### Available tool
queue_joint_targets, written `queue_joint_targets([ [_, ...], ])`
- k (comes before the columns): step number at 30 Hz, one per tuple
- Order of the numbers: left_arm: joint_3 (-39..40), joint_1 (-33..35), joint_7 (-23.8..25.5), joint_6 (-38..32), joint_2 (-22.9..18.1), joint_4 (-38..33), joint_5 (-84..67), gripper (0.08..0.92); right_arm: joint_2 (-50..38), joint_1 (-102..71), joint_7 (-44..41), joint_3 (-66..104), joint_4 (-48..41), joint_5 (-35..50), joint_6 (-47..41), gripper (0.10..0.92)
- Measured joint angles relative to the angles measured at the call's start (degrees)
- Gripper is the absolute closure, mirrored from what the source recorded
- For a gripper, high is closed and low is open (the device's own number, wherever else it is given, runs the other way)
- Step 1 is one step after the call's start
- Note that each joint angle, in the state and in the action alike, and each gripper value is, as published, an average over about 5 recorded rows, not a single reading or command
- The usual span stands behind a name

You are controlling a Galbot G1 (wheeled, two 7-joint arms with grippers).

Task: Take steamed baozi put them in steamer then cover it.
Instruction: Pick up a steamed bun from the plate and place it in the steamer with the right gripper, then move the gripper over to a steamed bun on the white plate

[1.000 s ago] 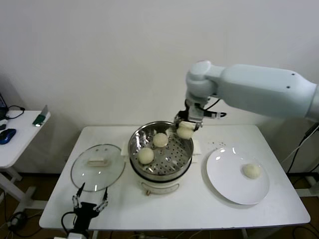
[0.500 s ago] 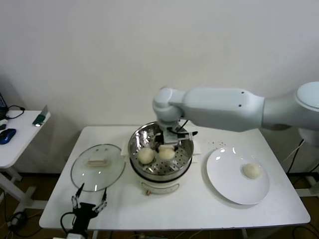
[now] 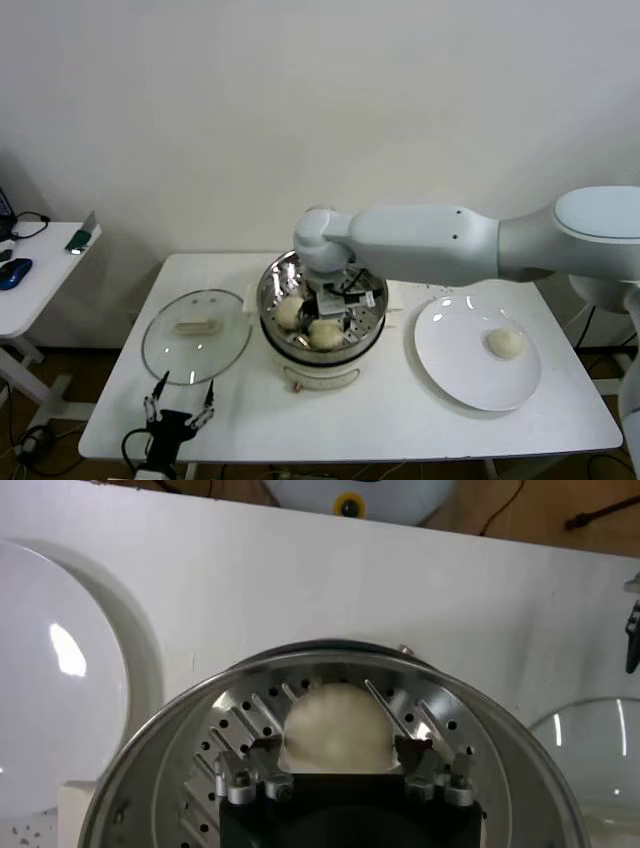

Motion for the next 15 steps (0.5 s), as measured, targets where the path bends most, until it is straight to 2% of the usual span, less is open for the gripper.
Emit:
queue_joint_targets([
  [15, 0.4, -0.2, 0.0, -0.1, 0.0, 0.5, 0.1, 0.177, -4.8, 4.1, 0.9, 1.9, -2.7, 2.7, -1.5, 0.203],
])
